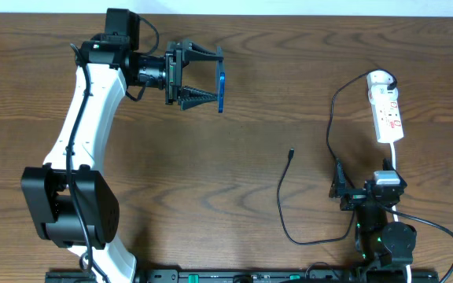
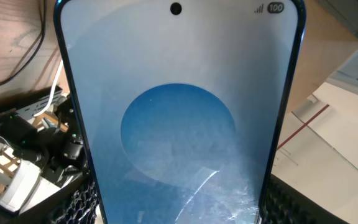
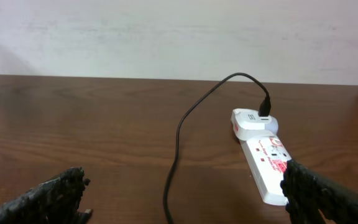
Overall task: Plug charger to phone and switch on socket
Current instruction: 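Lift the phone with the left gripper and raise it upright, then move the right gripper toward the phone held by the left gripper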
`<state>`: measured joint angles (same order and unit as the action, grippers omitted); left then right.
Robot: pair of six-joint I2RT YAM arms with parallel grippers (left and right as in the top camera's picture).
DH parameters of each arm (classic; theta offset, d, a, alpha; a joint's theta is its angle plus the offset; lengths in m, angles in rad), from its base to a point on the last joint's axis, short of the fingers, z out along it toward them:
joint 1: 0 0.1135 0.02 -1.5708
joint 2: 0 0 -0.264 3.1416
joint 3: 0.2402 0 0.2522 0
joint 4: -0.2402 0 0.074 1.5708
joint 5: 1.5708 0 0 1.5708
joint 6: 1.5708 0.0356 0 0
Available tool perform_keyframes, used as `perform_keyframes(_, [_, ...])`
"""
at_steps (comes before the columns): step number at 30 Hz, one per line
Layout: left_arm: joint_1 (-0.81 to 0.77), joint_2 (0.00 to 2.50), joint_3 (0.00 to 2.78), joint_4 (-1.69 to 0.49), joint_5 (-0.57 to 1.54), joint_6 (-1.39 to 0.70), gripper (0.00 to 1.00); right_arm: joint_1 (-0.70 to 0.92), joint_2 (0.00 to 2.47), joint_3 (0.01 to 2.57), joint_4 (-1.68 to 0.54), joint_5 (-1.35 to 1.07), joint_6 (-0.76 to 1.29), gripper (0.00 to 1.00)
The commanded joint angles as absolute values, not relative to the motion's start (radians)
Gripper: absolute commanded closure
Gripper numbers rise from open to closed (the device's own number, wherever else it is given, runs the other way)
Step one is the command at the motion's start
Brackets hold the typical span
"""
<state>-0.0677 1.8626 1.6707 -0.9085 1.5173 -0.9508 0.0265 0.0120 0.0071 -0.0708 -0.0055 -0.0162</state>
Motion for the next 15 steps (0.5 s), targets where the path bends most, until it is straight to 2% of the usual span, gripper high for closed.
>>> perform_keyframes(1, [-0.066, 1.832, 1.687, -0.907, 1.573, -0.982, 0.29, 0.032, 0.006, 0.006, -0.075, 0.006, -0.039, 0.01])
perform_keyframes(3, [-0.066, 1.832, 1.687, -0.907, 1.573, -0.982, 0.29, 0.032, 0.006, 0.006, -0.050, -0.022, -0.029, 0.01])
perform_keyframes(7, [-0.066, 1.832, 1.687, -0.907, 1.573, -0.982, 0.29, 0.032, 0.006, 0.006, 0.004, -0.242, 0.109, 0.01])
perform_keyframes(15, [-0.066, 1.832, 1.686, -0.907, 1.573, -0.982, 0.29, 0.032, 0.006, 0.006, 0.382, -0.482, 0.383, 0.01])
